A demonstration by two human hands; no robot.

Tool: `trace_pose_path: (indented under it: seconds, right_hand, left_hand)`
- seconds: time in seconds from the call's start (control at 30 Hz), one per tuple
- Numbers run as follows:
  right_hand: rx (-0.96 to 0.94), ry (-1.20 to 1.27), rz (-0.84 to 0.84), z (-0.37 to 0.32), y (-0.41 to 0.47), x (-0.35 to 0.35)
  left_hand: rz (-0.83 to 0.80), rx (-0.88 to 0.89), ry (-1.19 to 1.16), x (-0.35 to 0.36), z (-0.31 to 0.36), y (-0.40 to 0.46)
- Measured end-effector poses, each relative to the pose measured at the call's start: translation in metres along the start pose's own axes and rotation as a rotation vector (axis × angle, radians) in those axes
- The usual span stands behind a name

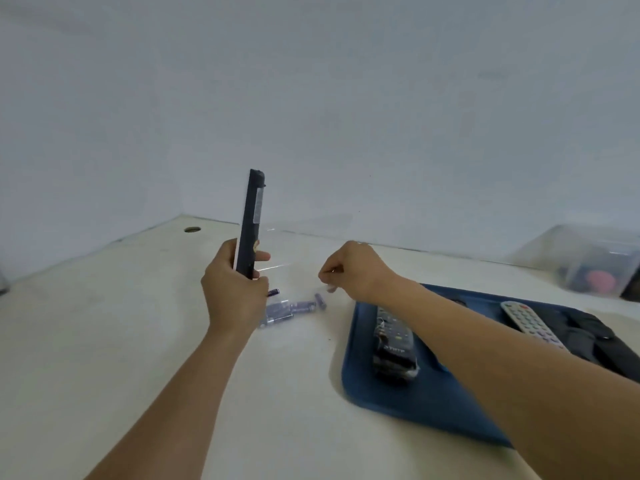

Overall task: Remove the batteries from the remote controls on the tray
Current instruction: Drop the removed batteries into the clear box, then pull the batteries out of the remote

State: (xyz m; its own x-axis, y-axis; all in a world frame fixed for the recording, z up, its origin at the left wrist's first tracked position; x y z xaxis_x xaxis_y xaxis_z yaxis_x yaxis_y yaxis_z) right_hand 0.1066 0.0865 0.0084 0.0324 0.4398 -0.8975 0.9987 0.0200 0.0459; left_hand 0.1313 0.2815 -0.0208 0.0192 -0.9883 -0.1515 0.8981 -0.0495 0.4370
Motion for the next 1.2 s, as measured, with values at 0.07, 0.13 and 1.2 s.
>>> trace_pose_path:
  seconds: [0.07,0.13,1.2]
  right_hand:
    - [0.026,-0.074,-0.074,-0.005,0.002,-0.008]
    - [0.082,-0.175,-0.172,-0.009,0.01,-0.012]
    - [-0.219,0.559,0.093,0.038,-0.063,-0.059]
  left_hand:
    - [-0.047,0.035,0.027,0.0,0.0,-0.003]
    - [-0.096,0.024,0.041,-0.004,-0.001,-0.004]
    - [-0.274,0.038,-0.224,0.031,0.049,-0.013]
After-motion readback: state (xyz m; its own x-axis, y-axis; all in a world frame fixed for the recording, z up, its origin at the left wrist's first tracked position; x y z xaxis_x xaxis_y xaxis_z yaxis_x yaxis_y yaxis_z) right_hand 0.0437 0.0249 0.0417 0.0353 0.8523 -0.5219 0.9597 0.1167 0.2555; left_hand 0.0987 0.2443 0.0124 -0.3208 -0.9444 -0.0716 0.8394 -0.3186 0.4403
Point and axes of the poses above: each hand's wrist, its own y-axis towards the middle knuckle, its own x-axis out of the palm, z = x × y, the point moved 1 cm from there along y, towards the middle knuckle, and after that the axes turned 10 degrees about -z, right-handed, at the moved point
